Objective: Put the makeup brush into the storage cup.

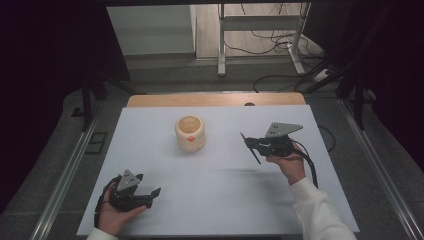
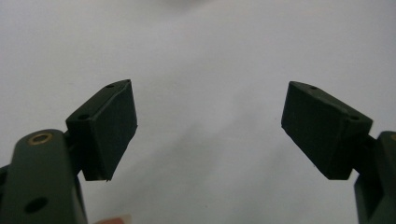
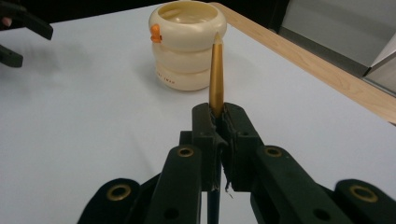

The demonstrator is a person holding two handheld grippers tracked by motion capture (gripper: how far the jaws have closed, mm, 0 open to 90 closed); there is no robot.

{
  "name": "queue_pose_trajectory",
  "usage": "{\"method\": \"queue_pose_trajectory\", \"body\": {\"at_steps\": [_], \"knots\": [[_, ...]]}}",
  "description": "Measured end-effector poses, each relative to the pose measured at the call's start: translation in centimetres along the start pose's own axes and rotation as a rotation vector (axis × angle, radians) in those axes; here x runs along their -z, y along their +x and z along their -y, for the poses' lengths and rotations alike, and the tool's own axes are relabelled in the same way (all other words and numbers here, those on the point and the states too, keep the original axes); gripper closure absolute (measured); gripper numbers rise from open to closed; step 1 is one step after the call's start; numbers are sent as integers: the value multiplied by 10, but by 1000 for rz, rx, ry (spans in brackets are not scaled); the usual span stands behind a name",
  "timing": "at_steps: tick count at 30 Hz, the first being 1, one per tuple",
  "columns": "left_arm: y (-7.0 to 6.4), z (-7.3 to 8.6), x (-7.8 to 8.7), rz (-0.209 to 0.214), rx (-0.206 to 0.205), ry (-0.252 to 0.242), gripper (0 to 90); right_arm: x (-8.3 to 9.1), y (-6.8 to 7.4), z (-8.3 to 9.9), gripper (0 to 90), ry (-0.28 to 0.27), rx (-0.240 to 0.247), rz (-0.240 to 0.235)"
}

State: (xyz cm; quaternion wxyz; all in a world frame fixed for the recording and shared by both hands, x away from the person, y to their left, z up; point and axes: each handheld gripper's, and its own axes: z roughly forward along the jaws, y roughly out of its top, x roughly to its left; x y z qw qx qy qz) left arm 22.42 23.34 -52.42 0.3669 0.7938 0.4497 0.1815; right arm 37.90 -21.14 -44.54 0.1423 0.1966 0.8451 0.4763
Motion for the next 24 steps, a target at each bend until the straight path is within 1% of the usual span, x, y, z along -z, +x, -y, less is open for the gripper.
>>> {"method": "queue_pose_trajectory", "body": {"at_steps": [1, 3, 4, 6, 7, 17, 19, 21, 24], "knots": [[0, 0, 0, -2, 0, 2, 188, 0, 0, 0, 845, -3, -6, 0], [0, 0, 0, -1, 0, 0, 188, 1, 0, 2, 845, -13, -41, 2], [0, 0, 0, -1, 0, 0, 188, 1, 0, 2, 845, -13, -41, 2], [0, 0, 0, 0, -2, 0, 188, 1, -1, 4, 845, -17, -69, 2], [0, 0, 0, 0, -2, 1, 188, 1, -1, 4, 845, -18, -75, 3], [0, 0, 2, -1, -3, 0, 188, 1, 1, 8, 844, -10, -103, 11], [0, -1, 2, 0, -5, -1, 188, 2, 2, 8, 845, -8, -131, 8], [0, -1, 2, 0, -7, -1, 188, 3, 3, 9, 845, -11, -147, 12], [-1, -1, 3, 1, -9, -4, 188, 3, 5, 11, 844, -17, -186, 26]]}}
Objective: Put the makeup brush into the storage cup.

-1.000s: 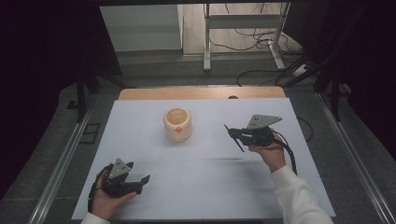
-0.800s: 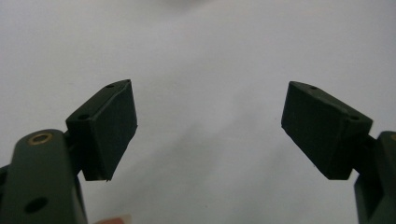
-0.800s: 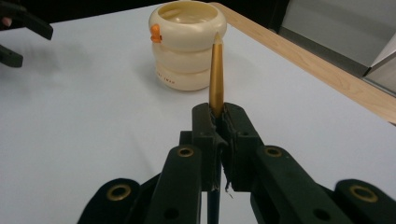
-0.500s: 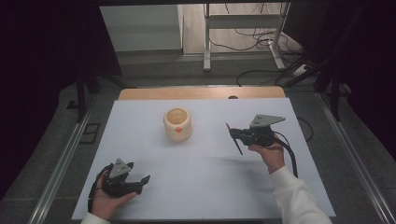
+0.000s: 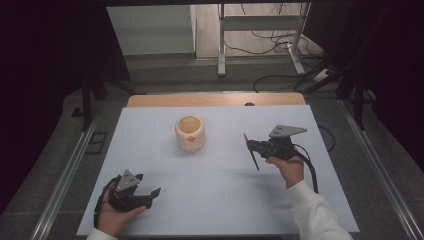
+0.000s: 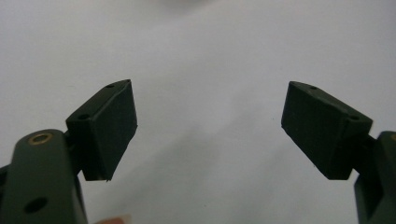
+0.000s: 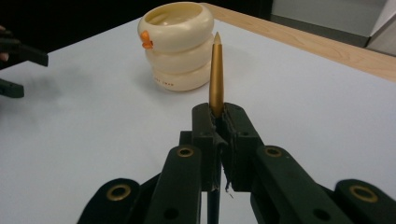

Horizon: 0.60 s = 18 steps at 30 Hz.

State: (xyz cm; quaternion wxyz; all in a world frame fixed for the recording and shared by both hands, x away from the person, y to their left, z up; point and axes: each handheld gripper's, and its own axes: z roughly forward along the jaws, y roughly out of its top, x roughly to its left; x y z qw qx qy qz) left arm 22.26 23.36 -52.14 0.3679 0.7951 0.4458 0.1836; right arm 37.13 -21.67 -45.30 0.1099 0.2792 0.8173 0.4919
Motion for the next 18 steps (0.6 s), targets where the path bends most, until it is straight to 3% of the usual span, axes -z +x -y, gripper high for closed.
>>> {"method": "queue_pose_trajectory", "body": {"at_steps": [5, 8, 18], "knots": [[-1, 0, 0, 1, 0, -5, 188, 4, 2, 2, 844, -18, -50, 26], [-1, 0, 0, 3, -4, -2, 188, 6, 1, 5, 844, -49, -112, 23], [-2, -1, -1, 3, -3, -1, 189, 6, -2, 11, 844, -62, -205, 15]]}}
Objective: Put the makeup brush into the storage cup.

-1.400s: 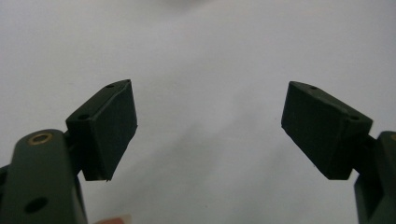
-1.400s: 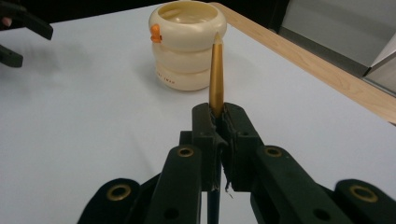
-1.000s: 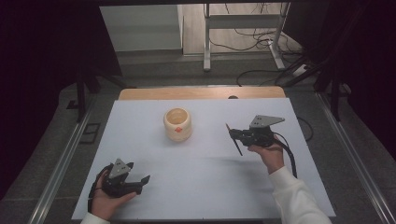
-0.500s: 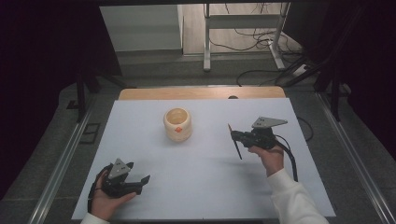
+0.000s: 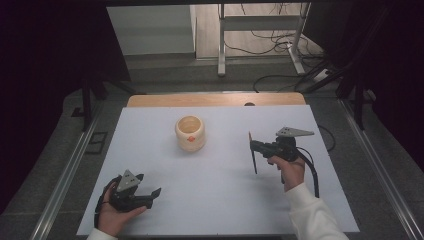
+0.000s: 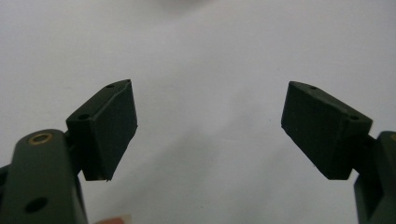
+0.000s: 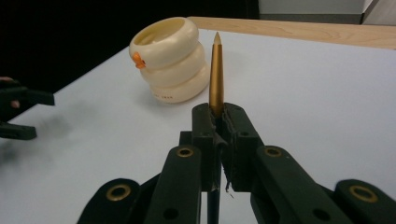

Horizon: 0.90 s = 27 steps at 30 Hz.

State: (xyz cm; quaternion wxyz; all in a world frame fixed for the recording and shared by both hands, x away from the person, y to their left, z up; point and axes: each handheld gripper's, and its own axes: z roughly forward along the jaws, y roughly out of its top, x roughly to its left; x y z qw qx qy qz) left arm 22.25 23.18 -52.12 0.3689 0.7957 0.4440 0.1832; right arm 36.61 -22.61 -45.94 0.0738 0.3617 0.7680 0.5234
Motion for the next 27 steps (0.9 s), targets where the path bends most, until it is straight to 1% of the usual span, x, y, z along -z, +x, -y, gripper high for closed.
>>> {"method": "queue_pose_trajectory", "body": {"at_steps": [1, 5, 7, 9, 14, 18, 21, 27], "knots": [[0, 0, 0, 1, 0, -1, 189, 0, -1, 2, 844, -8, -27, -12], [0, 0, 0, 1, 0, -2, 189, -1, -3, 5, 845, -8, -43, -13], [0, 0, 0, 0, -1, 0, 189, -2, -5, 7, 844, -13, -68, -17], [0, 0, 0, 0, -1, 1, 189, -2, -7, 8, 845, -19, -79, -24], [0, 0, 0, 1, 1, 1, 189, -3, -7, 9, 844, -17, -85, -26], [0, 0, 0, 1, 1, 1, 189, -4, -7, 11, 844, -26, -106, -50], [0, 0, -1, 1, 1, 2, 189, -6, -7, 13, 844, -34, -134, -72], [0, 0, -1, 1, 3, 2, 190, -7, -7, 15, 844, -37, -140, -85]]}}
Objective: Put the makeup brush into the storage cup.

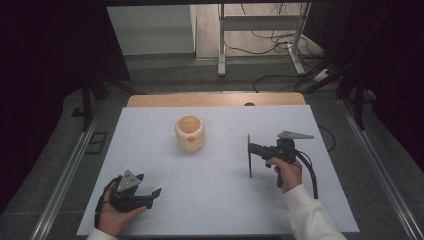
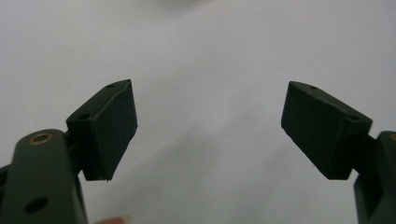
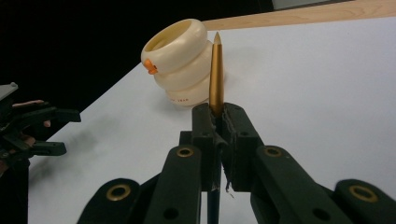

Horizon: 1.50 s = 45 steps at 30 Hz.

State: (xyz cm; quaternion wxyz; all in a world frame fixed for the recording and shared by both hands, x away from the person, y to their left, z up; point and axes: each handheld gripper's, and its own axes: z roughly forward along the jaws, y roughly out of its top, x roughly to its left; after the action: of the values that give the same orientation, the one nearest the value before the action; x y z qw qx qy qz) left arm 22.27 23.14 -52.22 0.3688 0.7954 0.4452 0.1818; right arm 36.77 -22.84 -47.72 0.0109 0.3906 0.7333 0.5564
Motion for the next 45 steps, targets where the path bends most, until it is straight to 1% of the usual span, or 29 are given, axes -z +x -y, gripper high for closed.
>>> {"method": "queue_pose_trajectory", "body": {"at_steps": [4, 7, 8, 14, 15, 25, 30, 33, 34, 36, 37, 38, 39, 40, 41, 43, 44, 45], "knots": [[-1, 0, 0, -1, -1, 0, 190, -2, 2, 2, 845, -8, -14, -35], [-1, 0, 0, -2, -3, 1, 189, -4, 3, 3, 845, -8, -17, -41], [-1, 0, 0, -3, -5, 2, 190, -5, 4, 4, 844, -12, -20, -55], [-1, 0, -1, -2, -4, 2, 189, -5, 4, 4, 844, -22, -26, -65], [-1, 0, -1, -3, -4, 2, 189, -4, 3, 4, 844, -30, -36, -70], [-3, -3, -1, -7, -2, -3, 190, -2, 2, 4, 844, -47, -35, -58], [-8, -11, -4, -5, 8, -8, 190, -2, 2, 4, 845, -50, -32, -56], [-13, -22, -6, 30, 8, -27, 189, -2, 2, 5, 844, -53, -34, -55], [-13, -22, -6, 30, 8, -27, 189, -2, 2, 5, 844, -53, -34, -55], [-18, -31, -10, 65, 14, -39, 189, -3, 3, 5, 844, -51, -32, -56], [-18, -31, -10, 65, 14, -39, 189, -3, 3, 5, 844, -51, -32, -56], [-22, -37, -14, 87, 16, -42, 189, -4, 3, 5, 844, -53, -32, -56], [-22, -37, -14, 87, 16, -42, 189, -4, 3, 5, 844, -53, -32, -56], [-25, -43, -18, 99, 13, -47, 189, -5, 3, 6, 844, -56, -32, -58], [-25, -43, -18, 99, 13, -47, 189, -5, 3, 6, 844, -56, -32, -58], [-33, -54, -25, 130, 6, -54, 189, -5, 4, 6, 844, -57, -32, -57], [-33, -54, -25, 130, 6, -54, 189, -5, 4, 6, 844, -59, -32, -58], [-35, -57, -27, 137, -1, -56, 189, -5, 4, 6, 844, -59, -32, -58]]}}
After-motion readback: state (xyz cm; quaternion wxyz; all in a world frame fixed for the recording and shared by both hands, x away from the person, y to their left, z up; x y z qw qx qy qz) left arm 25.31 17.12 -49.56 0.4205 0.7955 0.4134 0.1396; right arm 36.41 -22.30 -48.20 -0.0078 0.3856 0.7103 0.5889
